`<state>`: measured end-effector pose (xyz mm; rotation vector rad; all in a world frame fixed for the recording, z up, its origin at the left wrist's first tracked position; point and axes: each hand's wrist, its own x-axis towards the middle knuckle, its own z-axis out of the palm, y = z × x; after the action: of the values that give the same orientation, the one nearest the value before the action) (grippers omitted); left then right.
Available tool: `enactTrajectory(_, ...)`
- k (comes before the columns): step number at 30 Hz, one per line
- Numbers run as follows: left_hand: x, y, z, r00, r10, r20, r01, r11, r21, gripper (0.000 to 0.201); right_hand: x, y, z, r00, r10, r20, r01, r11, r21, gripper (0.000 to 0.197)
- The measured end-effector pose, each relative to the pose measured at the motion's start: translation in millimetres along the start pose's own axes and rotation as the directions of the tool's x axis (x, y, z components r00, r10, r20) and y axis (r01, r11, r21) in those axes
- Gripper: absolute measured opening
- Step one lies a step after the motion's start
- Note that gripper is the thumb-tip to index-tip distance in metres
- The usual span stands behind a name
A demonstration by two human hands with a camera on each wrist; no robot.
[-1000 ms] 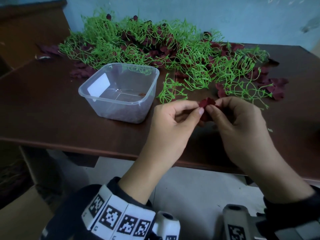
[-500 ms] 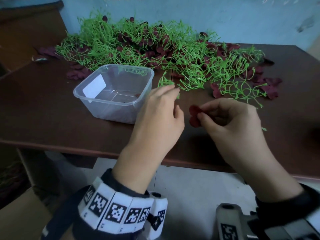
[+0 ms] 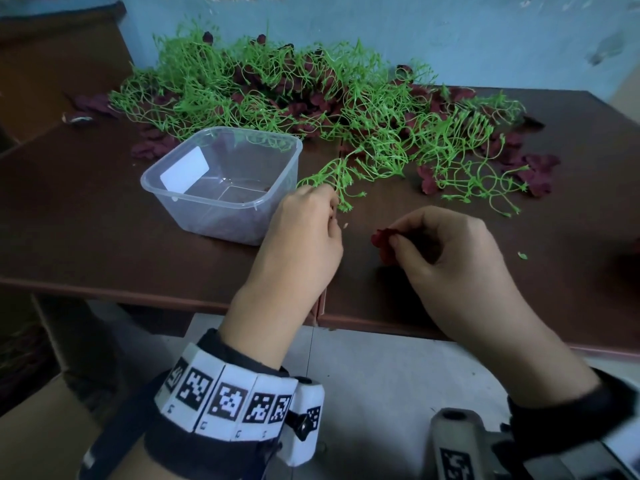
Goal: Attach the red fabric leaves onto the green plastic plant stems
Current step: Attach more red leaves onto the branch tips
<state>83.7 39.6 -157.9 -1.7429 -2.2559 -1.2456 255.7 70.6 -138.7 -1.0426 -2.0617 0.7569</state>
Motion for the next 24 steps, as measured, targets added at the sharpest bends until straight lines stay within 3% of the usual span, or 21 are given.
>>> enactTrajectory(6,-1,-1,1,0.999,0.015,-0.036,-0.016,1.0,-0.026,0.015,0,-1,0,1.0,-0.009,-0.002,0.009,1.0,-0.01,0.016)
enactTrajectory(9,-2,-1,-1,0.999,0.032,-0.042,-0.032,0.999,-0.01,0.026,0,-1,0,1.0,-0.009,0.004,0.009,1.0,-0.015,0.017)
enactTrajectory(13,-4,9,-6,0.993,0.069,0.098,-0.086,0.979,0.183,0.057,0,1,0,1.0,-0.01,0.004,0.01,1.0,-0.018,0.016)
enactTrajectory(17,2,14,-9,0.971,-0.047,0.236,-0.035,0.943,0.33,0.064,-1,1,-1,1.0,-0.002,0.014,0.002,1.0,-0.025,0.014)
enactTrajectory(21,3,14,-9,0.972,-0.1,0.212,0.015,0.93,0.368,0.061,-1,0,-1,1.0,0.004,0.023,-0.003,1.0,-0.021,0.015)
enactTrajectory(24,3,13,-9,0.99,-0.082,0.118,0.044,0.954,0.296,0.042,-1,0,-1,1.0,0.009,0.021,-0.009,1.0,-0.02,0.016)
